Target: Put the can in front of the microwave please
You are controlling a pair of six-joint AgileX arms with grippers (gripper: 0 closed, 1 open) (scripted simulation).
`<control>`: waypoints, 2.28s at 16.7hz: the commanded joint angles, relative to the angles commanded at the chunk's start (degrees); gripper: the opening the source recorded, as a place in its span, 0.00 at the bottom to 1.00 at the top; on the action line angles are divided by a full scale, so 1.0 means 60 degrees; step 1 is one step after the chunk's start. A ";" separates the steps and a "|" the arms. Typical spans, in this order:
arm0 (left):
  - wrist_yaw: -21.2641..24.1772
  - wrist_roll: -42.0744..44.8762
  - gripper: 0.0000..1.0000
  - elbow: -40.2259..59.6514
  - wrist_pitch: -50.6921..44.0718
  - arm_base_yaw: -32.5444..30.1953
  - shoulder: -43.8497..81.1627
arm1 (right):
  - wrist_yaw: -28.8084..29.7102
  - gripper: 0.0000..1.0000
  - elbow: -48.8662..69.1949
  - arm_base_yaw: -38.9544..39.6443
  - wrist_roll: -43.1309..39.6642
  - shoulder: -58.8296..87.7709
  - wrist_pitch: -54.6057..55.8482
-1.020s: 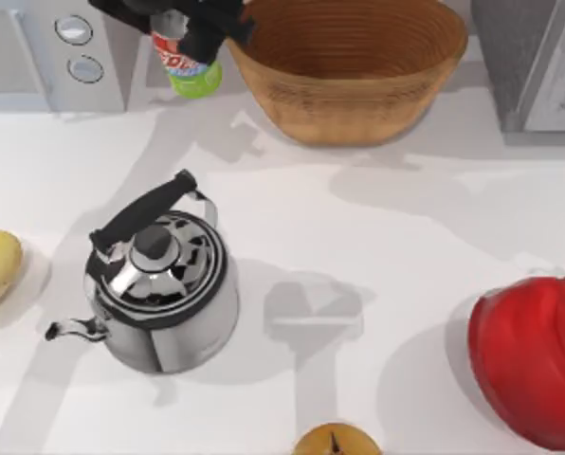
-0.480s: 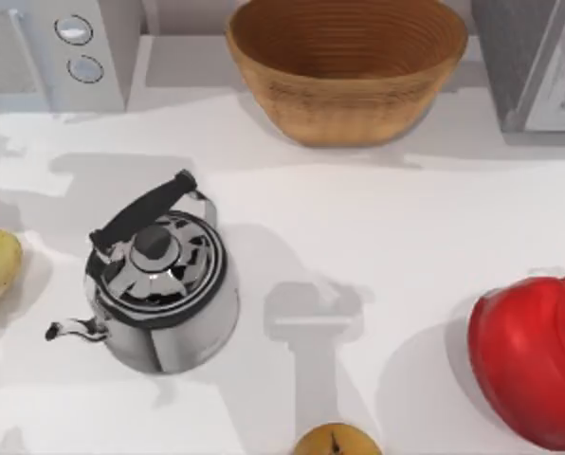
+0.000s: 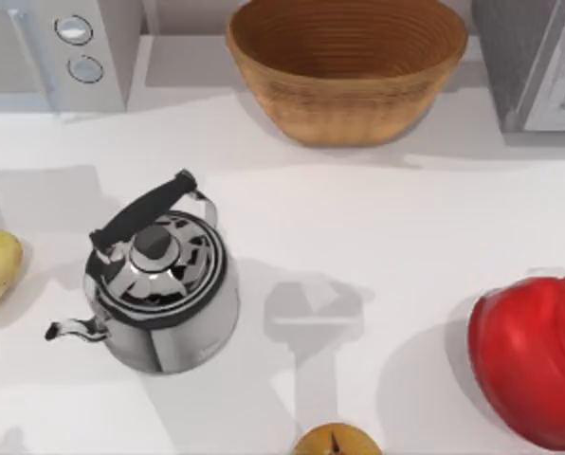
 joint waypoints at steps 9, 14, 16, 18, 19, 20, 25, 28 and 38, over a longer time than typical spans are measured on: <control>0.0017 -0.0012 0.00 -0.0218 0.0254 0.0020 0.0038 | 0.0000 1.00 0.0000 0.0000 0.0000 0.0000 0.0000; 0.0017 -0.0012 0.38 -0.0218 0.0254 0.0020 0.0038 | 0.0000 1.00 0.0000 0.0000 0.0000 0.0000 0.0000; 0.0017 -0.0012 0.53 -0.0218 0.0254 0.0020 0.0038 | 0.0000 1.00 0.0000 0.0000 0.0000 0.0000 0.0000; 0.0017 -0.0012 0.68 -0.0218 0.0254 0.0020 0.0038 | 0.0000 1.00 0.0000 0.0000 0.0000 0.0000 0.0000; 0.0017 -0.0012 0.75 -0.0218 0.0254 0.0020 0.0038 | 0.0000 1.00 0.0000 0.0000 0.0000 0.0000 0.0000; 0.0017 -0.0012 0.83 -0.0218 0.0254 0.0020 0.0038 | 0.0000 1.00 0.0000 0.0000 0.0000 0.0000 0.0000; 0.0017 -0.0012 1.00 -0.0218 0.0254 0.0020 0.0038 | 0.0000 1.00 0.0000 0.0000 0.0000 0.0000 0.0000; 0.0017 -0.0012 1.00 -0.0218 0.0254 0.0020 0.0038 | 0.0000 1.00 0.0000 0.0000 0.0000 0.0000 0.0000; 0.0010 -0.0019 1.00 0.0696 -0.0637 0.0016 0.0081 | 0.0000 1.00 0.0000 0.0000 0.0000 0.0000 0.0000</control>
